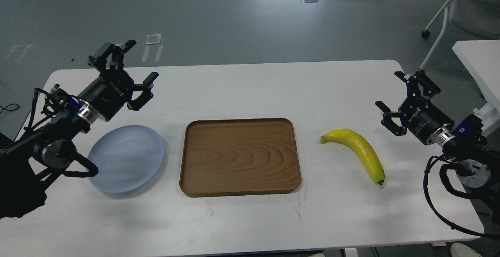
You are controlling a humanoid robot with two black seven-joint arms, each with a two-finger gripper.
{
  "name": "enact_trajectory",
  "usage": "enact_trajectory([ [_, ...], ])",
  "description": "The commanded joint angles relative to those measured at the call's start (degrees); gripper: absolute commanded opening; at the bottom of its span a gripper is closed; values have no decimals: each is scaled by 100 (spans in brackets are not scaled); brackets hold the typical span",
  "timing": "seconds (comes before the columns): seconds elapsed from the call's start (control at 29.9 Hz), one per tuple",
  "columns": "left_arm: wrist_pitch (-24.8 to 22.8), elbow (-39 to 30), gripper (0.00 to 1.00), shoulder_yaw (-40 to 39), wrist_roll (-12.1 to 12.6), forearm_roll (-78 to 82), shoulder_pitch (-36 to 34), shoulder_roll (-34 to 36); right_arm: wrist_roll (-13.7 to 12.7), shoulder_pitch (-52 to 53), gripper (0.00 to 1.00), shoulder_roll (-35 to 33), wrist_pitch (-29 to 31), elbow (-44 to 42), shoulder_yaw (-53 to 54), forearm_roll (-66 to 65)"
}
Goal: Place banana on plate with both arms
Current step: 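Move the left gripper down to the rim of the pale blue plate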
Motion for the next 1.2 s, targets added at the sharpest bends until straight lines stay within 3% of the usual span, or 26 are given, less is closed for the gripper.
enact_trajectory([
  [0.0,1,0,98,-1,-1,0,1,21,0,34,99,26,-1,-35,-3,-2],
  [0.53,1,448,98,26,-1,175,-210,416,0,140,99,27,-1,-114,-29,-19],
  [0.7,1,-140,98,-9,-1,1641,-473,1031,0,131,99,9,-1,-114,-29,-37],
  [0.97,1,-1379,98,8,-1,5276,-693,1980,0,122,99,26,-1,-114,-38,-63],
  [1.17,93,-1574,98,157,-1,8098,-562,2210,0,131,99,44,-1,-114,-196,-72],
])
